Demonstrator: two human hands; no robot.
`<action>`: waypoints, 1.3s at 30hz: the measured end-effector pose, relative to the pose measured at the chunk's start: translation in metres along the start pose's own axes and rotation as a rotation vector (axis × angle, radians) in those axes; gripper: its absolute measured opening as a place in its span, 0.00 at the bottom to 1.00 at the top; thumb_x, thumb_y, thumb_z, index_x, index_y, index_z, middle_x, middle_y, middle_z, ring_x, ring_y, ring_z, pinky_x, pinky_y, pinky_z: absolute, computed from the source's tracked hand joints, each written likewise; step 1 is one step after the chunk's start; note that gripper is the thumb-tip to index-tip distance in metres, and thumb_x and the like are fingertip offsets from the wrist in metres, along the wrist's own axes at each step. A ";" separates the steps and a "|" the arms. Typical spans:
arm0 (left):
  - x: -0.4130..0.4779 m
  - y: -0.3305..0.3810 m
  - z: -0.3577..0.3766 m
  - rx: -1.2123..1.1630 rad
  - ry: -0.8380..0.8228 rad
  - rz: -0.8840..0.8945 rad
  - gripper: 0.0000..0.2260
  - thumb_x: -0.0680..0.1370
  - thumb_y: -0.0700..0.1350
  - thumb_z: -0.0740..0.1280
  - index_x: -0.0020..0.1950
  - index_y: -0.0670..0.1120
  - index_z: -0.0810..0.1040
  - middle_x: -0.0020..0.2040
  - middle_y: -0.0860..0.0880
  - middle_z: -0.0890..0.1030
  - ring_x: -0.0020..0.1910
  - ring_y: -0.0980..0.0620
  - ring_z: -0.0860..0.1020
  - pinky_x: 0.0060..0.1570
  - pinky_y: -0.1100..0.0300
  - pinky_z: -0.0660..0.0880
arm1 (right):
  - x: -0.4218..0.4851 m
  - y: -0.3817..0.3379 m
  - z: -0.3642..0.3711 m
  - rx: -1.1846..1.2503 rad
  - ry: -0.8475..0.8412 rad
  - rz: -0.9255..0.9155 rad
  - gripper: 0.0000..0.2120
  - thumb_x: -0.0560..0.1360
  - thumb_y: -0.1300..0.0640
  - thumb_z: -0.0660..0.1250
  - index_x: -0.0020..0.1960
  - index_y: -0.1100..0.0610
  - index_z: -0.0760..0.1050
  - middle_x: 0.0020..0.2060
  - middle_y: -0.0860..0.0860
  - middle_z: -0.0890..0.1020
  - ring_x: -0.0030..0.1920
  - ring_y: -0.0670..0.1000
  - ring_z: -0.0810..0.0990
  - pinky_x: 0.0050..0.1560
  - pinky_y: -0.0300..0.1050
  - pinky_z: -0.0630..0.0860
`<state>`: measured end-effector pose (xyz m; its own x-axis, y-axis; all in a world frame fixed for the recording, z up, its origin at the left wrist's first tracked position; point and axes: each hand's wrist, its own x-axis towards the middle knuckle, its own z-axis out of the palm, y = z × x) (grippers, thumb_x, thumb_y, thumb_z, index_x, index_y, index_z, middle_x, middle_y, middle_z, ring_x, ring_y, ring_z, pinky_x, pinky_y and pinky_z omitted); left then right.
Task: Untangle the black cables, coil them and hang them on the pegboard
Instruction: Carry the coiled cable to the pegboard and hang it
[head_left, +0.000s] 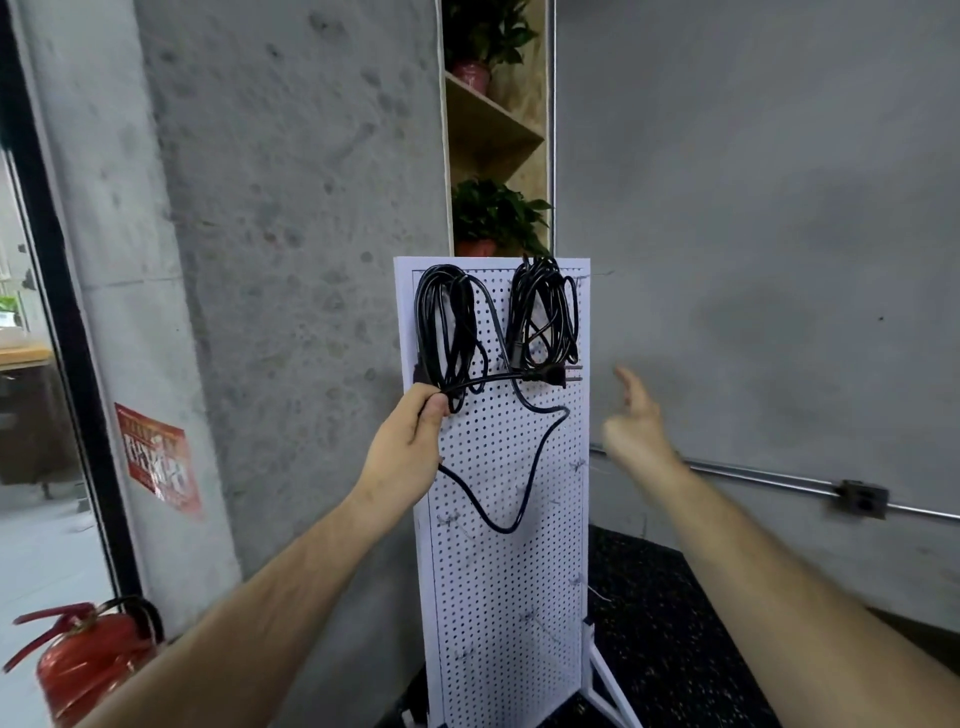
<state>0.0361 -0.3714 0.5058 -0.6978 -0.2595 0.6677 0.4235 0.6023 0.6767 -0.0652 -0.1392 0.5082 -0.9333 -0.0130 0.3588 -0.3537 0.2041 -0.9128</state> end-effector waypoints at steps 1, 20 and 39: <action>0.000 0.000 0.001 -0.014 0.004 -0.008 0.10 0.86 0.48 0.57 0.49 0.49 0.74 0.32 0.61 0.72 0.31 0.59 0.70 0.44 0.38 0.79 | -0.001 0.005 0.004 -0.010 -0.086 0.039 0.44 0.74 0.76 0.57 0.80 0.40 0.57 0.80 0.52 0.55 0.43 0.49 0.78 0.28 0.38 0.73; 0.108 0.073 -0.047 0.190 0.125 0.127 0.06 0.83 0.50 0.66 0.50 0.52 0.82 0.41 0.61 0.81 0.38 0.69 0.76 0.38 0.75 0.67 | -0.008 -0.045 0.034 -0.471 -0.407 -0.343 0.25 0.78 0.52 0.67 0.74 0.48 0.67 0.64 0.44 0.75 0.50 0.45 0.81 0.53 0.46 0.80; 0.046 0.019 -0.003 0.085 -0.440 -0.080 0.08 0.85 0.49 0.61 0.52 0.48 0.78 0.45 0.52 0.86 0.52 0.32 0.81 0.57 0.34 0.77 | 0.015 -0.093 -0.017 0.243 0.132 -0.275 0.10 0.86 0.55 0.55 0.51 0.48 0.73 0.32 0.45 0.78 0.35 0.46 0.73 0.40 0.42 0.71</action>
<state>0.0136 -0.3738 0.5505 -0.9131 0.0272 0.4067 0.3227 0.6578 0.6805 -0.0453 -0.1423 0.6021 -0.7915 0.0944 0.6038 -0.6084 -0.0276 -0.7932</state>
